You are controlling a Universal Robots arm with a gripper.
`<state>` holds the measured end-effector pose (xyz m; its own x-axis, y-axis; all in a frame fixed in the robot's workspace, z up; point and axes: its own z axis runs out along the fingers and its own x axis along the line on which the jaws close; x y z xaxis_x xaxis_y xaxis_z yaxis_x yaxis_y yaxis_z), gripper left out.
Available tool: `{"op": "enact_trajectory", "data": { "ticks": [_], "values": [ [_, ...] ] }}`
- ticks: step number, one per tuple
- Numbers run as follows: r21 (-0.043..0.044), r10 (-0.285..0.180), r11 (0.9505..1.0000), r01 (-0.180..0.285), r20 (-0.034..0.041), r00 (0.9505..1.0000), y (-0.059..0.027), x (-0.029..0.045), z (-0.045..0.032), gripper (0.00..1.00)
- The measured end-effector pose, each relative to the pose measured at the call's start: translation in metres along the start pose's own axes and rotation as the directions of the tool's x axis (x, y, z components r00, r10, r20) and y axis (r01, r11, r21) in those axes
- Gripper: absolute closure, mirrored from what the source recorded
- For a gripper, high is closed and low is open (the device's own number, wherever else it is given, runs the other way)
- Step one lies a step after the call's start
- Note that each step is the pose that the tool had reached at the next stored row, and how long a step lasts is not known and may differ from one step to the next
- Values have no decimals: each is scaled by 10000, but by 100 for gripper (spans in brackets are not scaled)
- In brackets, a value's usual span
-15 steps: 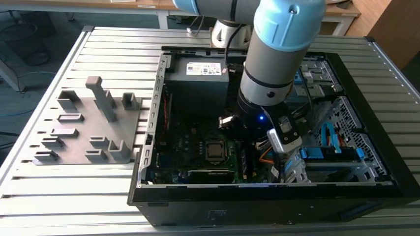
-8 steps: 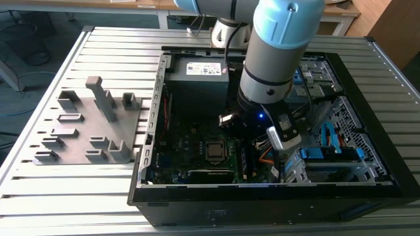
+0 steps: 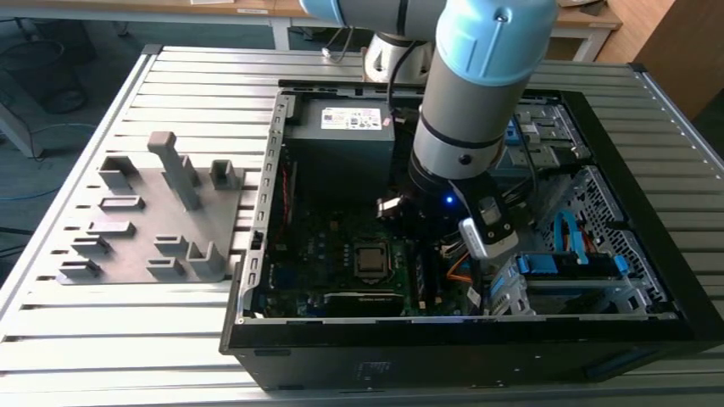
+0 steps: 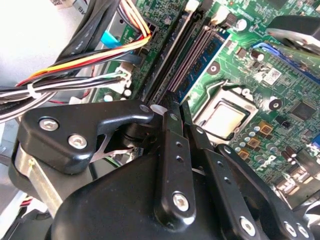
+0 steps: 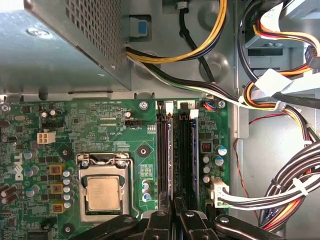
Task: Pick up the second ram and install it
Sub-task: 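Insert the second ram into the second slot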
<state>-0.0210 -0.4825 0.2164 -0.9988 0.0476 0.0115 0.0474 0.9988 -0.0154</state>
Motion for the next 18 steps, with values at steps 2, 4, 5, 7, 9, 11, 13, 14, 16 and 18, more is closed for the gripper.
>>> {"op": "enact_trajectory", "data": {
  "ticks": [2, 4, 5, 7, 9, 11, 13, 14, 16, 18],
  "values": [
    [4, -1, 10000, 1, 0, 10000, 0, -1, 6, 86],
    [3, 0, 10000, 0, 0, 10000, 6, -2, 12, 86],
    [3, -2, 10000, 2, -1, 10000, 7, -3, 14, 86],
    [1, -2, 10000, 2, -1, 10000, 8, -3, 20, 86],
    [3, -1, 10000, 1, -1, 10000, 10, -2, 24, 86],
    [2, -1, 10000, 1, -1, 10000, 16, -2, 26, 86],
    [3, -1, 10000, 1, -1, 10000, 17, -2, 26, 86],
    [3, -1, 10000, 1, -1, 10000, 17, -2, 26, 86],
    [3, -1, 10000, 1, -1, 10000, 17, -2, 26, 86],
    [4, -1, 10000, 1, -1, 10000, 17, -2, 26, 86]
  ]
}}
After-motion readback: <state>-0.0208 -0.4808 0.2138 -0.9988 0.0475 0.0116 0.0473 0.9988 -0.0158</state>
